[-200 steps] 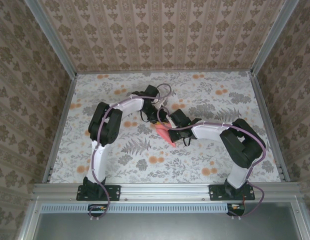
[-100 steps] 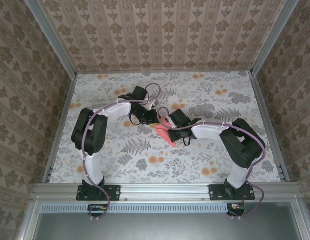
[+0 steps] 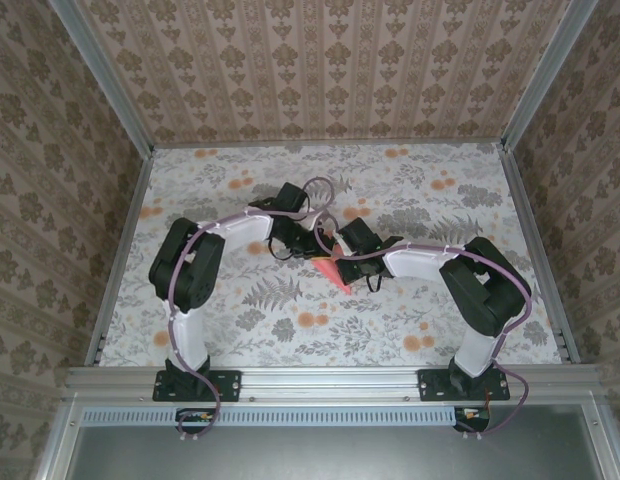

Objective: Fold a paper plane with a square sheet of paper (fold left side to right side)
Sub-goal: Third fold the triangle at the center of the table.

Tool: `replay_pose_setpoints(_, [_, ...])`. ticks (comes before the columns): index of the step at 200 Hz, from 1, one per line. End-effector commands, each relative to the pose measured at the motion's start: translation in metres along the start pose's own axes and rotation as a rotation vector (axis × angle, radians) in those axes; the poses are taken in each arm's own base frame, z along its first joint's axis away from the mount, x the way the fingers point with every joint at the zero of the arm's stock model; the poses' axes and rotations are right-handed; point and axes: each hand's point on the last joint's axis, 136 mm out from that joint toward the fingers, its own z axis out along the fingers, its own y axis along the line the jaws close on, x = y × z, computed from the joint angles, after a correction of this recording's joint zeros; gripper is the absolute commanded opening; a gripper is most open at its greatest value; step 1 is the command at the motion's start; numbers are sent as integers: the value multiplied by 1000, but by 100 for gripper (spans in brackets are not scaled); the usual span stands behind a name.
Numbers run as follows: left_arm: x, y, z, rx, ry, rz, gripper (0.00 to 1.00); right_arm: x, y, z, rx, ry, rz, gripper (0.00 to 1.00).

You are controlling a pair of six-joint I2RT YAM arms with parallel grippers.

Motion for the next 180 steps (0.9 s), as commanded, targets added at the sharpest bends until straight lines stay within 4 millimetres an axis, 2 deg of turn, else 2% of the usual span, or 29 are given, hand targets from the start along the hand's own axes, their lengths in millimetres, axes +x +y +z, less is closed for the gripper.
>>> replay_pose_setpoints(1, [11,12,10,-10,32,-37,18,30,-5,8,11,123,-4,0])
replay_pose_setpoints(105, [26,41,23,-85,64,-78,17,32,-5,10,13,135,-7,0])
replay_pose_setpoints(151, [30,48,24,-101,76,-94,16,32,-7,10,20,136,-7,0])
replay_pose_setpoints(180, [28,57,26,-138,68,-101,16,24,-4,7,7,108,8,0])
